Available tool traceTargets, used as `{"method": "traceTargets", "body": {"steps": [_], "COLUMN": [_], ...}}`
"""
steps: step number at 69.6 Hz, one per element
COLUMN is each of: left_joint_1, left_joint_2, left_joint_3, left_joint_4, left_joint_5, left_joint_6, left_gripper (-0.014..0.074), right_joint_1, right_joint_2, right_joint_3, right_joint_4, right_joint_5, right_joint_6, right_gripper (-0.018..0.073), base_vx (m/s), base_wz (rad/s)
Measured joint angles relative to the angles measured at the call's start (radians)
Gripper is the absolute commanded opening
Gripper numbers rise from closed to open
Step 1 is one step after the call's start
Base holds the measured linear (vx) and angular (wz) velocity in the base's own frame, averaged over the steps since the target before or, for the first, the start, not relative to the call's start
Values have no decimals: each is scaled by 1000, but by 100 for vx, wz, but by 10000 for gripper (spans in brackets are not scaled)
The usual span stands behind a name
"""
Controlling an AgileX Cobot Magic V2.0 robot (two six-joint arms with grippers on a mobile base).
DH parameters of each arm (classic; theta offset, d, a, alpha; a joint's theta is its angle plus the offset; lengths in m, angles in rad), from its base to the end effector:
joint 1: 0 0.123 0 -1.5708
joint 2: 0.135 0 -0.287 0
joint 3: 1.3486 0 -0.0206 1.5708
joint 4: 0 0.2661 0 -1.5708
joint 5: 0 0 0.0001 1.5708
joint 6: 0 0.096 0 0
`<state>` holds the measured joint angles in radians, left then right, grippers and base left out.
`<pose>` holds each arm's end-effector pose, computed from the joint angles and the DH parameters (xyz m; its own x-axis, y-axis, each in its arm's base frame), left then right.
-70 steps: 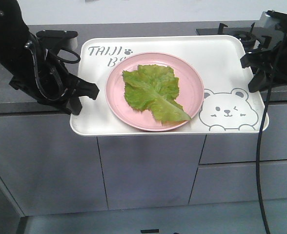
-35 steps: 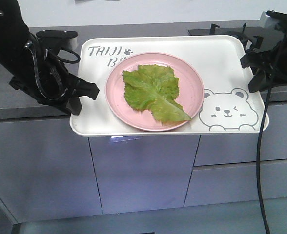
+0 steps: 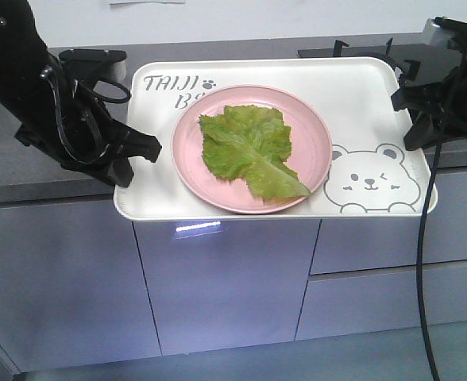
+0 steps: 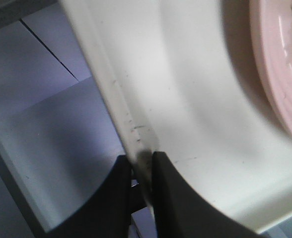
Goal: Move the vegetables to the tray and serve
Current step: 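Keep driving toward the other counter, tray held in both grippers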
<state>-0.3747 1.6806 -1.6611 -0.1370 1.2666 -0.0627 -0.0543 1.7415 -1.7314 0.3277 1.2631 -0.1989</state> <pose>0.3382 -0.1465 0.3514 -0.9037 0.2448 -0.3513 0.3152 0.9357 -0.1586 0.3867 0.0085 0.3536 -0.9086 -0.0423 -0.4156 -0.1560 0.9573 0.2436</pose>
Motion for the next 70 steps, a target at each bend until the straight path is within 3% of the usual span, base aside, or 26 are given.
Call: {"method": "traceTargets", "body": {"steps": [70], "left_joint_1": [0], "left_joint_2": [0], "left_joint_3": [0], "left_joint_4": [0], "left_joint_5": [0], "left_joint_6": [0], "left_gripper": [-6], "right_joint_1": [0], "right_joint_2": [0], "right_joint_3": [0], "right_joint_4": [0], "right_joint_5": [0], "right_joint_6": [-1], "right_gripper": [-6], "base_vx": [6], "base_wz": [3]}}
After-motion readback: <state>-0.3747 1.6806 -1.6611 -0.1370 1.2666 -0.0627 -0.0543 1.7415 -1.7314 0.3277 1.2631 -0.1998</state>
